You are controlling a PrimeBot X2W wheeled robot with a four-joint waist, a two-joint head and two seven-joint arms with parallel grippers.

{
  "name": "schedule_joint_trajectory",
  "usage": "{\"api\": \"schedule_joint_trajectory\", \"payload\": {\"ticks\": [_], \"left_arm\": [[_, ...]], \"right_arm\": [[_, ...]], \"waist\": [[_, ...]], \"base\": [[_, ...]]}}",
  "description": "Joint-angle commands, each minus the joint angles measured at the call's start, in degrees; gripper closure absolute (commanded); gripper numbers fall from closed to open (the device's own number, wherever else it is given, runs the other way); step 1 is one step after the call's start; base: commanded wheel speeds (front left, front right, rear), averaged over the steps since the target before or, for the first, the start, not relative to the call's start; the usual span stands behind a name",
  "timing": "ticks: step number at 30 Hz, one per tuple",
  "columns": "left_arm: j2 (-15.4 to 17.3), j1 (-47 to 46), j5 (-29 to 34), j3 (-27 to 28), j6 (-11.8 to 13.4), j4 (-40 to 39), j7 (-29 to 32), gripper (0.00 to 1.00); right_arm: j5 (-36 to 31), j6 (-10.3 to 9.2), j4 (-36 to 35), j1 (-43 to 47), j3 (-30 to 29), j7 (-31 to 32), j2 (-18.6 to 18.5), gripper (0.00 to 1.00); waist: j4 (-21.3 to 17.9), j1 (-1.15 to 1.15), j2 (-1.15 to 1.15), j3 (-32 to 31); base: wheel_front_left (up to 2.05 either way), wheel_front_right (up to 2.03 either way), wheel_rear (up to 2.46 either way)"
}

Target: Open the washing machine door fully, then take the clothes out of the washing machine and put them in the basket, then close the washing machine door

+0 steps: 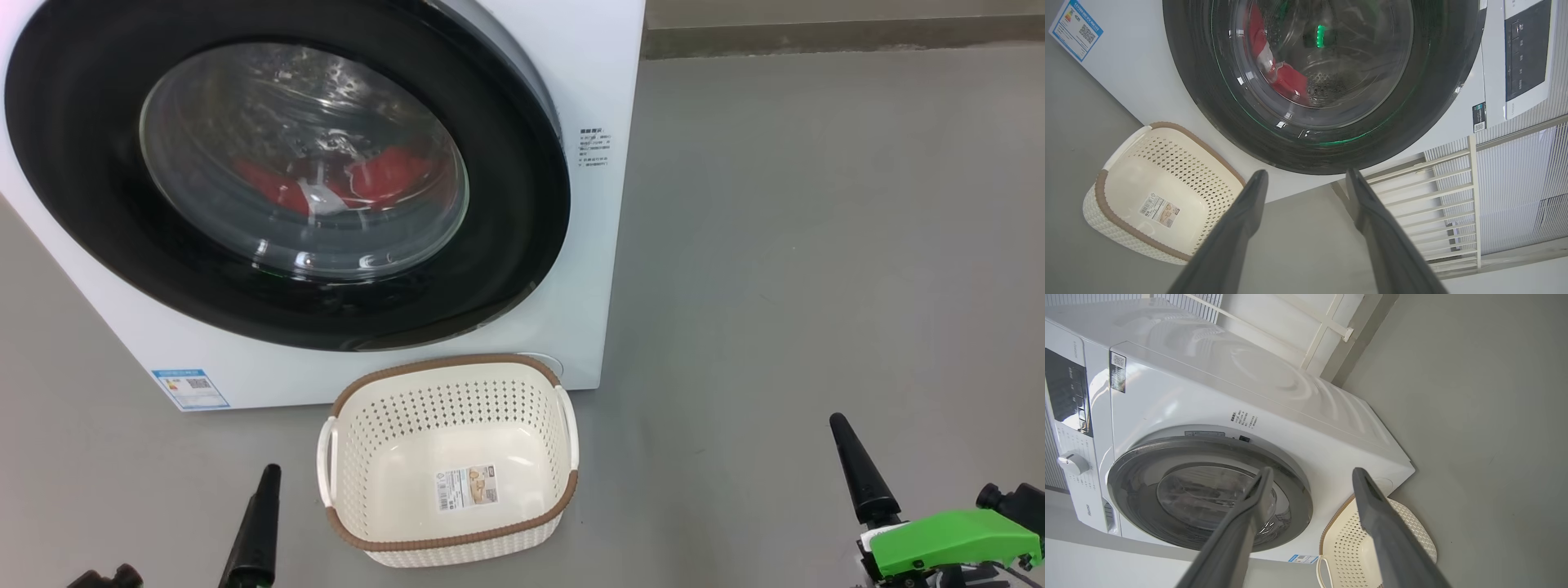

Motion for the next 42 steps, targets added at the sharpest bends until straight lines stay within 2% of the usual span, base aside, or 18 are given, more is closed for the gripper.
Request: {"api": "schedule_joint_trajectory", "payload": {"ticks": [1, 12, 42], "left_arm": [[0.9, -0.7, 2.6, 0.5, 0.1, -2.4, -0.8, 0.00], [1.0, -0.2, 12.2, -0.5, 1.3, -4.1, -2.6, 0.00], [1.2, 1.2, 34.5, -1.2, 3.2, -8.1, -7.7, 0.00]], "right_arm": [[-2.4, -0.01, -1.9, -1.1, 0.7, -0.8, -1.0, 0.00], [-11.4, -0.02, -2.6, -0.7, 1.5, -2.7, -1.4, 0.00], [-29.8, -0.03, -3.4, -0.4, 4.0, -7.7, -2.5, 0.00]], "waist": [[0.0, -0.01, 0.00, 0.0], [0.0, -0.01, 0.00, 0.1], [-0.3, -0.01, 0.00, 0.4]], "base": [[0.00, 0.00, 0.00], [0.00, 0.00, 0.00], [0.00, 0.00, 0.00]]}}
